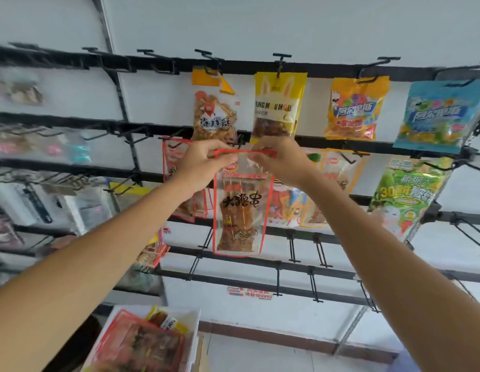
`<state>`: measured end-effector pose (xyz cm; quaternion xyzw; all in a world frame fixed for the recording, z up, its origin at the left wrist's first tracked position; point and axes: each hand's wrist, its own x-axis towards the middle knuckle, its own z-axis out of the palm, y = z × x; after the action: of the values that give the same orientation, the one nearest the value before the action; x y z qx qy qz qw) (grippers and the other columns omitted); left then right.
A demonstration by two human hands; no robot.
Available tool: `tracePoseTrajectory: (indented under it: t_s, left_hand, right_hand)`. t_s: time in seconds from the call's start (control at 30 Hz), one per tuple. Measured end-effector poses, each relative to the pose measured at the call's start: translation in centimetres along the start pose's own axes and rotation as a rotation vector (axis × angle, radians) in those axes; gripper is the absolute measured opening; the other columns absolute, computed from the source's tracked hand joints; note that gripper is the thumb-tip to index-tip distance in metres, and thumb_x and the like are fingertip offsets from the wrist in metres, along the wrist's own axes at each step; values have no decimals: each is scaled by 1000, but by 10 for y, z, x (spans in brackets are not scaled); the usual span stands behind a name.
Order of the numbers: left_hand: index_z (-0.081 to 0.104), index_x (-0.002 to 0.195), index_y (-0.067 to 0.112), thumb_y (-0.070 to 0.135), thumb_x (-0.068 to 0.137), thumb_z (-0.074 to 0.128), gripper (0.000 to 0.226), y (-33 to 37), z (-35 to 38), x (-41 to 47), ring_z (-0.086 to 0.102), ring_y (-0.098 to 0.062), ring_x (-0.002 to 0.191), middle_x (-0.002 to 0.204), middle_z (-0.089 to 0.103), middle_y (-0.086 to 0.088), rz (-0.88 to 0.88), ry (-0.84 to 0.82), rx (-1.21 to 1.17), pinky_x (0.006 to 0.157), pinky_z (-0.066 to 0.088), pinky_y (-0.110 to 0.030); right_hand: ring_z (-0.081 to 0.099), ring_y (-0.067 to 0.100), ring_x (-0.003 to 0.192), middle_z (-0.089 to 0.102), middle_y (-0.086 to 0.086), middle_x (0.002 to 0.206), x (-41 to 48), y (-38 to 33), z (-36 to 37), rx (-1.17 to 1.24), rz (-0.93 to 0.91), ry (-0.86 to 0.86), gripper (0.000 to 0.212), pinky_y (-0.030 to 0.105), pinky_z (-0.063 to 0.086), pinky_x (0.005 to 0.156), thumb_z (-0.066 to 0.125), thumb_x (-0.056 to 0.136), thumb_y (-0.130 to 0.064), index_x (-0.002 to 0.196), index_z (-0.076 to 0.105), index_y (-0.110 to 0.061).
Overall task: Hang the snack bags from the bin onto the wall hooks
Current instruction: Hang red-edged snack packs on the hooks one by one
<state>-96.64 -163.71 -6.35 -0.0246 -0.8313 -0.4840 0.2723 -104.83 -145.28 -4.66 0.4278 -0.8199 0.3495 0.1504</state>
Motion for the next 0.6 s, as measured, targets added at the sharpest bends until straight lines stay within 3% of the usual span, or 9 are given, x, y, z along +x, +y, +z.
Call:
tracePoseTrajectory:
  t_s: [0.1,0.2,0.27,0.4,0.47,0.6]
  left_hand:
    - [73,95,17,18,86,72,9,-15,-38,-5,69,-15,93,95,73,-1,-12,25,12,92,53,-35]
    - [73,103,14,17,88,71,15,-29,-70,-14,68,-5,91,98,72,5,-24,48,29,83,51,-15]
    - [72,100,16,17,89,69,11,-40,-88,-19,66,-3,88,95,71,7,-38,76,31,77,48,-11]
    - [68,94,27,14,91,66,13,-66,-119,-27,64,6,81,90,70,11,-57,108,57,76,47,-11]
    - [65,104,27,14,93,62,18,-81,-129,-31,63,2,90,99,68,10,-43,111,133,82,49,-17]
    - [49,131,26,10,92,58,43,-105,-141,-34,58,2,91,109,56,15,13,95,310,78,48,-20]
  right_hand:
    - [65,8,64,69,-4,75,18,-24,28,21,-14,-26,19,24,51,61,61,94,-27,94,69,-10]
    - [64,9,66,69,-2,77,32,-46,57,29,-43,-53,17,28,53,66,60,95,-25,93,68,-11]
    - [64,10,69,67,-3,78,42,-59,74,37,-56,-68,17,31,53,69,60,95,-22,92,69,-8]
    - [62,12,70,64,-8,75,59,-73,109,46,-56,-85,12,32,51,68,61,93,-21,87,69,-14]
    - [62,13,71,63,-7,77,65,-75,125,53,-40,-83,11,32,51,68,61,93,-20,90,69,-13]
    - [62,14,72,61,-9,77,80,-73,148,61,-35,-52,12,35,52,70,57,94,-16,89,68,-12]
